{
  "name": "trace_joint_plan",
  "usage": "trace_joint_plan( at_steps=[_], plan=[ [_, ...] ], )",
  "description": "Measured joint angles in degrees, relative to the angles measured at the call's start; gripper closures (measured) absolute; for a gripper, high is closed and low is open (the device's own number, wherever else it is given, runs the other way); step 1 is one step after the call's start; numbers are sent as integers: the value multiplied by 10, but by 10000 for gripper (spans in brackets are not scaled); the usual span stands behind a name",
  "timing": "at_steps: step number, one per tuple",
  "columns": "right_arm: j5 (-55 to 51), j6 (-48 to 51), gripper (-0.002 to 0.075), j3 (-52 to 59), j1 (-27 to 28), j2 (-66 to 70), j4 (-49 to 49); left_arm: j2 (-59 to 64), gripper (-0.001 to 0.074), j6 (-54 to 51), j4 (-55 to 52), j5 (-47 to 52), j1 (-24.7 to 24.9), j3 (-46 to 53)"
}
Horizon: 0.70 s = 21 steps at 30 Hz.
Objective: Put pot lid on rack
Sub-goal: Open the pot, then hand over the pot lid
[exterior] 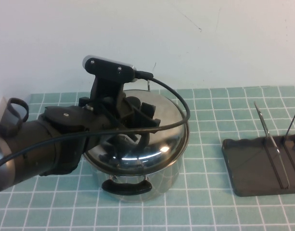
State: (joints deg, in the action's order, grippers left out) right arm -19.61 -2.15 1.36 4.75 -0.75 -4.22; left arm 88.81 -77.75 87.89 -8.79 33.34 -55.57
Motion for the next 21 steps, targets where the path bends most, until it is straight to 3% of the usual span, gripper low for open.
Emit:
trace_joint_plan(
  at_steps=[2, 5, 13, 21],
  plan=[
    [1, 0, 728, 0, 0, 0, 0, 3, 227, 0, 0, -1, 0, -5],
    [2, 1, 728, 0, 0, 0, 0, 4, 414, -1, 0, -5, 0, -8],
    [10, -10, 728, 2, 0, 0, -49, -6, 416, -12, 0, -5, 0, -9],
    [50, -24, 728, 2, 0, 0, -302, -83, 416, -22, 0, 0, 0, -42]
  ],
)
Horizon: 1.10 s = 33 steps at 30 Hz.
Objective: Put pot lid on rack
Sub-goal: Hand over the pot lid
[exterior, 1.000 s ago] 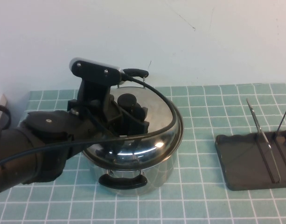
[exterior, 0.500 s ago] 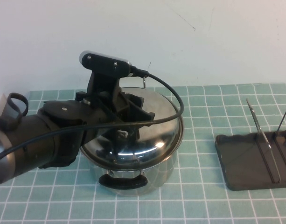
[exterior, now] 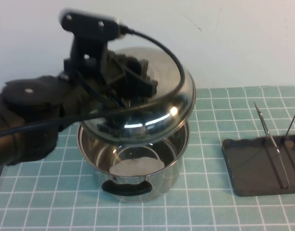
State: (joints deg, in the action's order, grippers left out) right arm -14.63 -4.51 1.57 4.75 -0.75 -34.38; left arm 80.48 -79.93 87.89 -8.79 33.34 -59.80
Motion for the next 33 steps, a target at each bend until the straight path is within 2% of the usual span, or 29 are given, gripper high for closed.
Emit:
trace_joint_plan(
  at_steps=[5, 11, 16, 21, 25, 29, 31, 33],
  plan=[
    [10, 0, 728, 0, 0, 0, -14, -51, 416, 5, 17, 9, 0, -12],
    [16, 15, 728, 0, 0, 0, -24, -68, 416, 12, 102, 37, 0, -14],
    [8, 60, 728, 0, -1, 0, -90, -57, 416, 31, 112, 105, 0, -14],
    [-7, 247, 728, -52, -18, 4, -237, -47, 416, 35, 111, 181, 0, -14],
    [-10, 411, 716, -105, -29, 69, -383, -40, 416, 37, 108, 192, 0, -14],
    [-63, 604, 645, -156, -30, 177, -560, -36, 416, 46, 108, 193, 0, -14],
    [-101, 677, 592, -186, -30, 238, -602, -36, 416, 55, 107, 193, 0, -14],
    [-135, 708, 538, -218, -30, 291, -618, -36, 416, 60, 107, 193, 0, -14]
  ],
)
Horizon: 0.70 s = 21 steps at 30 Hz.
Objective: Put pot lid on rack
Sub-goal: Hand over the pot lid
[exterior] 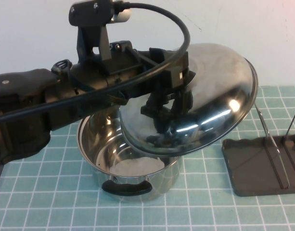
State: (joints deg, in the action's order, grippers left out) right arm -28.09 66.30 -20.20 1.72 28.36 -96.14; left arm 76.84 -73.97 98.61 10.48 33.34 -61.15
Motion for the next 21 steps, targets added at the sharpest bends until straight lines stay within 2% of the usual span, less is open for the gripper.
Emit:
trace_joint_plan(
  at_steps=[5, 9, 14, 21],
  plan=[
    [-103, 13, 444, -68, 0, 122, -6, 0, 416, 18, 0, 1, 0, 0],
    [-171, 3, 417, -114, 0, 197, -6, 0, 416, 25, 0, 1, 0, -1],
    [-222, -46, 401, -146, 0, 272, -6, 0, 416, 25, -1, 1, 0, -13],
    [-267, -128, 324, -185, 0, 333, -5, 0, 416, 23, -1, 1, 0, -25]
  ],
)
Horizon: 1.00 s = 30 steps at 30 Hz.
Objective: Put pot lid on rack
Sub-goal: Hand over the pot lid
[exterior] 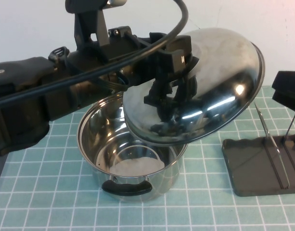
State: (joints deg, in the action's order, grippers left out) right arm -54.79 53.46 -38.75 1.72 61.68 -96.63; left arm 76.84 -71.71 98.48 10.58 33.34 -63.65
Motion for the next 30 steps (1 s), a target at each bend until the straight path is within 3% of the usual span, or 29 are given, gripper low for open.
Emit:
trace_joint_plan(
  at_steps=[21, 23, 28, 30],
  plan=[
    [-21, -30, 314, -79, -45, 101, 1, 1, 416, -10, -6, 42, 0, -1],
    [-21, -23, 342, -83, -45, 104, 1, 1, 416, -11, -7, 43, 0, -1],
    [-29, -8, 501, -102, -45, 106, -10, 3, 416, -8, -5, 41, 0, -2],
    [-30, -7, 517, -105, -45, 106, -10, 3, 416, -8, -2, 41, 0, -2]
  ],
)
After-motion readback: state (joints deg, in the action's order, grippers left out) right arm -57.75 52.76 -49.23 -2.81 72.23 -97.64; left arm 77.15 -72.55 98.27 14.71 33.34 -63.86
